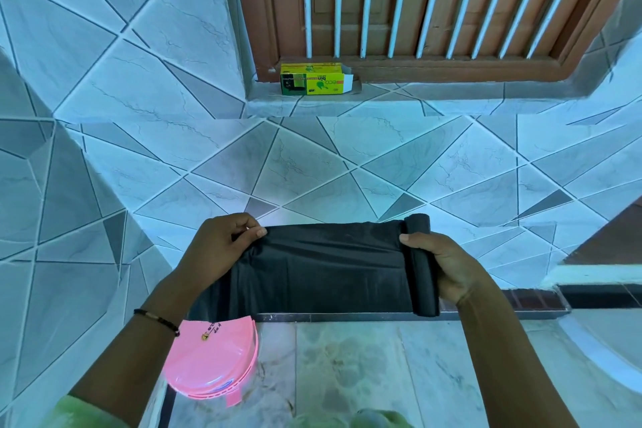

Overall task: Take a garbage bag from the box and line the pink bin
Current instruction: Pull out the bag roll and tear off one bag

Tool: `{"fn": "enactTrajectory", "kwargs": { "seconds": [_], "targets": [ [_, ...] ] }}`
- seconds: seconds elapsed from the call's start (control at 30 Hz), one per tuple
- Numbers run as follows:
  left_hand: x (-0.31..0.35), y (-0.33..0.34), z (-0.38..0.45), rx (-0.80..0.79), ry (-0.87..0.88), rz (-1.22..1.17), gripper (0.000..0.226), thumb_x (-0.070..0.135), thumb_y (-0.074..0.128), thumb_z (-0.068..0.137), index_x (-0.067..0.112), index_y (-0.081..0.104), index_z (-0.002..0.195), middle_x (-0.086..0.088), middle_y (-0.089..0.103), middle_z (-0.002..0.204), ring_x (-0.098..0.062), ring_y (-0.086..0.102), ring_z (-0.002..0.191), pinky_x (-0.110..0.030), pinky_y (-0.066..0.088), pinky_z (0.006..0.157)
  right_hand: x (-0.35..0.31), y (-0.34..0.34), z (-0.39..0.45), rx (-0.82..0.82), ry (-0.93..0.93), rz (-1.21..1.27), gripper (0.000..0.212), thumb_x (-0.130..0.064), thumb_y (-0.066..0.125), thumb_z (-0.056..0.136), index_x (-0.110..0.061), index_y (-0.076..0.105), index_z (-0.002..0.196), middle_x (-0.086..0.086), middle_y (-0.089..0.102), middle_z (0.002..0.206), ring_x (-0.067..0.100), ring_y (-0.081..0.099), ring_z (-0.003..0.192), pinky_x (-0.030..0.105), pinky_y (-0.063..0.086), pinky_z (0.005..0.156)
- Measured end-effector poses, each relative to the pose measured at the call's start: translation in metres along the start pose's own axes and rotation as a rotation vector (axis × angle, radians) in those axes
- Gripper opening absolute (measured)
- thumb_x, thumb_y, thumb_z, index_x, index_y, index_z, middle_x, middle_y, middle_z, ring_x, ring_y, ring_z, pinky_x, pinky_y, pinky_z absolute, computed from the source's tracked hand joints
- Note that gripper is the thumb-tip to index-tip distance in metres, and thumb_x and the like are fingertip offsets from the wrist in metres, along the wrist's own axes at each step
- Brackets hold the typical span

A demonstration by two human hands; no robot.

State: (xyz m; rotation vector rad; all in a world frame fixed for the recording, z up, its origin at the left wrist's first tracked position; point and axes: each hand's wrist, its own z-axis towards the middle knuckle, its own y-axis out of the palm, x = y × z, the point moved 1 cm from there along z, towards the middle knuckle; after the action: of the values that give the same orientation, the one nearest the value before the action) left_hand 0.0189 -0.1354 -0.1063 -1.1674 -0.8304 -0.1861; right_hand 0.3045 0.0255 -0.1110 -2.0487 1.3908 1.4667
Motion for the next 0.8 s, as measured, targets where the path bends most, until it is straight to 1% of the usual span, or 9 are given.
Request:
{"fn": "enactTrajectory", "kwargs": {
  "seconds": [0.1,0.17,0.27,0.37,0.47,0.57,0.67,0.73,0.8],
  "targets": [
    [-0.009,-0.005,-0.002,0.018,-0.030,0.032,0.018,0.030,0.062,0.086,0.027,0.062,0.068,0.010,0.067,0.060,0.005,0.060,0.062,-0.021,0.043,0.063,-0.001,-0.002,-0.002,0.013,-0.004,-0.021,0.029,-0.013,0.071,0.067,-0.001,0.069,0.093,0.018,0.071,0.085,0.028,0.069,0.069,0.035,0.057,0.067],
    [-0.014,-0.004,-0.002,0.003,-0.054,0.059,0.020,0.032,0.060,0.087,0.029,0.060,0.067,0.012,0.066,0.061,-0.001,0.060,0.060,-0.025,0.045,0.064,-0.002,-0.002,-0.002,0.023,-0.012,-0.025,0.025,-0.011,0.070,0.071,-0.001,0.068,0.094,0.018,0.070,0.085,0.027,0.068,0.068,0.034,0.057,0.063],
    [-0.014,0.009,-0.002,-0.075,-0.078,0.116,0.018,0.033,0.057,0.089,0.029,0.059,0.071,0.013,0.065,0.070,-0.005,0.060,0.070,-0.025,0.042,0.068,0.000,0.009,0.000,0.015,-0.022,-0.027,0.039,-0.013,0.072,0.063,0.000,0.067,0.100,0.021,0.069,0.092,0.031,0.068,0.075,0.039,0.057,0.068],
    [0.010,0.031,-0.003,-0.146,-0.011,-0.040,0.010,0.031,0.057,0.090,0.027,0.063,0.084,0.016,0.067,0.086,0.008,0.059,0.082,-0.010,0.041,0.076,0.006,0.030,0.000,-0.051,-0.029,-0.020,0.029,-0.006,0.071,0.069,0.001,0.067,0.097,0.020,0.069,0.089,0.030,0.068,0.074,0.039,0.057,0.068],
    [0.043,0.056,-0.003,-0.276,-0.011,-0.316,0.027,0.042,0.052,0.090,0.019,0.067,0.096,0.007,0.071,0.095,0.001,0.062,0.090,-0.020,0.046,0.086,0.013,0.055,0.001,-0.115,-0.036,-0.057,0.019,-0.001,0.063,0.079,0.001,0.066,0.097,0.019,0.070,0.084,0.029,0.068,0.071,0.035,0.056,0.063],
    [0.062,0.075,-0.003,-0.295,0.014,-0.358,0.045,0.054,0.051,0.083,0.012,0.064,0.086,-0.008,0.065,0.077,-0.011,0.055,0.071,-0.031,0.044,0.070,0.017,0.067,0.002,-0.166,-0.022,-0.053,0.018,0.001,0.060,0.081,0.002,0.065,0.098,0.018,0.069,0.079,0.027,0.068,0.067,0.033,0.056,0.060],
    [0.067,0.078,0.000,-0.206,0.038,-0.333,0.033,0.036,0.055,0.088,0.006,0.067,0.083,-0.019,0.066,0.076,-0.013,0.051,0.065,-0.030,0.040,0.065,0.018,0.064,0.003,-0.176,0.001,-0.018,0.015,-0.001,0.062,0.081,0.001,0.065,0.095,0.017,0.069,0.076,0.026,0.067,0.063,0.030,0.055,0.057],
    [0.067,0.074,0.001,-0.174,0.023,-0.369,0.026,0.027,0.056,0.091,0.005,0.068,0.083,-0.017,0.067,0.074,-0.011,0.052,0.065,-0.027,0.041,0.065,0.016,0.059,0.003,-0.180,0.008,-0.007,0.020,-0.005,0.066,0.077,0.001,0.066,0.097,0.018,0.071,0.082,0.027,0.068,0.068,0.031,0.056,0.061],
    [0.066,0.070,0.002,-0.169,0.024,-0.363,0.024,0.026,0.056,0.091,0.008,0.069,0.081,-0.003,0.065,0.070,-0.006,0.053,0.063,-0.023,0.041,0.064,0.012,0.054,0.002,-0.186,0.013,-0.011,0.029,-0.008,0.067,0.073,0.002,0.066,0.100,0.019,0.071,0.087,0.028,0.069,0.073,0.032,0.056,0.064]
  ]
}}
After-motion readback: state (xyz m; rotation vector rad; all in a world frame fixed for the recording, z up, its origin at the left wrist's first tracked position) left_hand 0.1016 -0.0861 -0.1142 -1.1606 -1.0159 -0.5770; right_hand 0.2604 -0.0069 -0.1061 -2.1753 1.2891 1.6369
